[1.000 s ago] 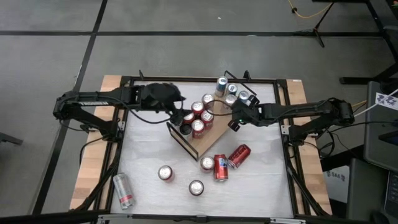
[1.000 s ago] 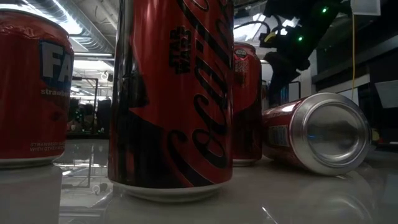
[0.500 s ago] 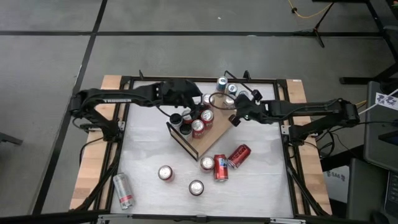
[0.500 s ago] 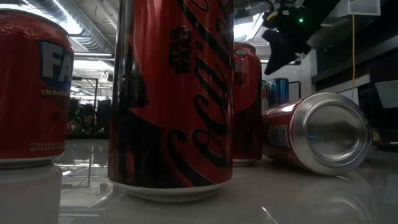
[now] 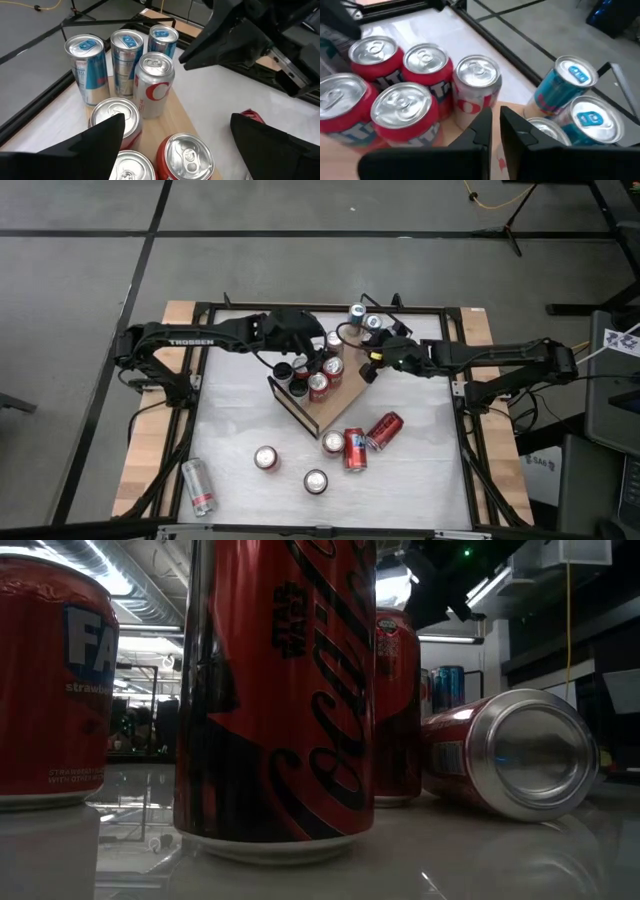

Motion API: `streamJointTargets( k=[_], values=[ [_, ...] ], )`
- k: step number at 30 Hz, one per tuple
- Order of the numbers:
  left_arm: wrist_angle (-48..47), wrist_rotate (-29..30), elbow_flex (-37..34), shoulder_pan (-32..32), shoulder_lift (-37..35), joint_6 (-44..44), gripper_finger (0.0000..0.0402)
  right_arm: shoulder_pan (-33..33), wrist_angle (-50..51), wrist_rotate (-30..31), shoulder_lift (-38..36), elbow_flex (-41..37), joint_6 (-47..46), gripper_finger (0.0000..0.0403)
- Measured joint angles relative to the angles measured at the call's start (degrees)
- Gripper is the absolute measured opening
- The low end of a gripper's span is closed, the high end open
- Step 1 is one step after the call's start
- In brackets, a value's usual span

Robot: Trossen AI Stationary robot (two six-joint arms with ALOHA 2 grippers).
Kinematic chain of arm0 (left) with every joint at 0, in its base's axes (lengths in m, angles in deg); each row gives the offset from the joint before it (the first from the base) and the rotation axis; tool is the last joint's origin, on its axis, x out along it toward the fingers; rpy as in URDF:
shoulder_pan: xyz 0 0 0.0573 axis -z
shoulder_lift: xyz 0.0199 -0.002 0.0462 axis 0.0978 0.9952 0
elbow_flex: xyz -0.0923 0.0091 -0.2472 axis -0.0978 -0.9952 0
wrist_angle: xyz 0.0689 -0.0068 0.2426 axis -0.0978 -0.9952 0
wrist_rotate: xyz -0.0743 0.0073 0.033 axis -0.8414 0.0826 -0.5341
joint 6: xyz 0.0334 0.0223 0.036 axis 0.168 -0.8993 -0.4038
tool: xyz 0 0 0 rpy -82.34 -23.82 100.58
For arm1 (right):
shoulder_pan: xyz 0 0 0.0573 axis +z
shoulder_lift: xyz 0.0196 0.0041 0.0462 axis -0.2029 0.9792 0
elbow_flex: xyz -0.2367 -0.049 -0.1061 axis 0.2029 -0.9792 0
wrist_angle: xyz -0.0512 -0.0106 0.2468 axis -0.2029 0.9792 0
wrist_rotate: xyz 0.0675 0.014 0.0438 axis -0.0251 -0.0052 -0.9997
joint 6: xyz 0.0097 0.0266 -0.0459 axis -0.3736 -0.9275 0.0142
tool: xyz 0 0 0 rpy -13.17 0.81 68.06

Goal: Place canned beverage on shelf
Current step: Put the red silver soda can on the shelf

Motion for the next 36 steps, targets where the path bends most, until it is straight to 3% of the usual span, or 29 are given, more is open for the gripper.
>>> streamJointTargets(
  k=[8,17,24,31,36],
  values=[
    [0.0,0.0,0.0,0.8,0.0,0.0,0.0354,0.0,-0.5,0.4,0.0,0.0,-2.8,0.0044],
    [-0.4,-0.7,0.0,1.2,0.0,0.0,0.0354,-1.5,-0.7,0.0,0.0,0.0,-13.3,0.0169],
    [-0.4,-0.7,0.0,1.2,0.0,0.0,0.0354,-2.3,-0.6,0.1,0.0,0.0,-13.5,0.0237],
    [-0.4,-0.7,0.0,1.2,0.0,0.0,0.0354,-2.1,-0.6,-0.2,0.0,0.0,-13.6,0.0259],
    [-0.4,-0.8,0.0,1.2,0.0,0.0,0.0354,-2.2,-1.1,-3.6,0.0,0.0,-14.0,0.026]
  ],
)
